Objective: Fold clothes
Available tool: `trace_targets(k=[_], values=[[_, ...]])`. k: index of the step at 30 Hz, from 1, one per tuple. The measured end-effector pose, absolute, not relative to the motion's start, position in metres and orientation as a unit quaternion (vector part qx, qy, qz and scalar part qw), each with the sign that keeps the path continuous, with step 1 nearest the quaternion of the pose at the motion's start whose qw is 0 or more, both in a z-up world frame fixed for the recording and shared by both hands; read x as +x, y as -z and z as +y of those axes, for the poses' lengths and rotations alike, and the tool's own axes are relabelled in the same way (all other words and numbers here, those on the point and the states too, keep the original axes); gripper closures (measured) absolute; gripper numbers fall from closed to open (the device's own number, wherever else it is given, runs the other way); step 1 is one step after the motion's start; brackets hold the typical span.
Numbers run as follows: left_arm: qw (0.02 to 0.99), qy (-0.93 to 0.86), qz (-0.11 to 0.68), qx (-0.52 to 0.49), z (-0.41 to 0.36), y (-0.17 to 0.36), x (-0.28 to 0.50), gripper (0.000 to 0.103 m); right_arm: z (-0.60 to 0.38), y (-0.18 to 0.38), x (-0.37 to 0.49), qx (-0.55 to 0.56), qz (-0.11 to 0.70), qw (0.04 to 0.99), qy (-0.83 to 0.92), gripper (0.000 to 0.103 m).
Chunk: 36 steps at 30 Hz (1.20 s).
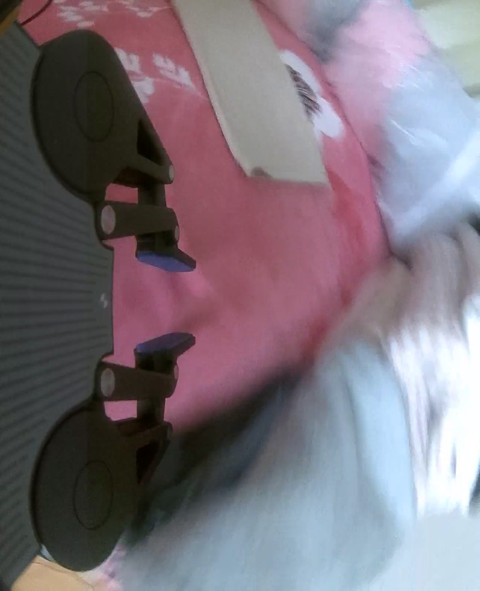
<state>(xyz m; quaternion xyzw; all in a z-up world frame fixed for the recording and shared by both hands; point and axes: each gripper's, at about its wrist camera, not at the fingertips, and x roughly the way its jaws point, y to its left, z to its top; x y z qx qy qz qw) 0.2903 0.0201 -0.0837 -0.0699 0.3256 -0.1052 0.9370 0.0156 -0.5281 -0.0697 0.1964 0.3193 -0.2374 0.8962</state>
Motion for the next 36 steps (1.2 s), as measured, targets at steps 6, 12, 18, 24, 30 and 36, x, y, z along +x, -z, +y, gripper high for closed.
trace_targets(k=[6, 12, 18, 24, 30, 36], values=[[0.941, 0.112, 0.311, -0.074, 0.033, 0.046, 0.241, 0.035, -0.487, -0.004, -0.052, 0.198, 0.212, 0.937, 0.192, 0.062], [0.950, 0.110, 0.283, -0.080, 0.053, -0.007, 0.170, 0.032, -0.429, -0.063, -0.067, 0.202, 0.112, 0.972, 0.048, 0.054], [0.949, 0.118, 0.275, -0.097, 0.060, -0.025, 0.100, 0.029, -0.373, -0.081, -0.078, 0.223, 0.061, 0.968, -0.098, 0.043], [0.927, 0.152, 0.318, -0.125, 0.056, 0.006, 0.045, 0.029, -0.327, -0.043, -0.074, 0.232, 0.120, 0.952, -0.158, 0.038], [0.906, 0.201, 0.349, -0.128, 0.049, 0.043, 0.002, 0.030, -0.291, 0.014, -0.087, 0.277, 0.213, 0.923, -0.161, 0.038], [0.894, 0.224, 0.364, -0.135, 0.044, 0.058, -0.009, 0.037, -0.270, 0.059, -0.099, 0.289, 0.286, 0.902, -0.148, 0.038]])
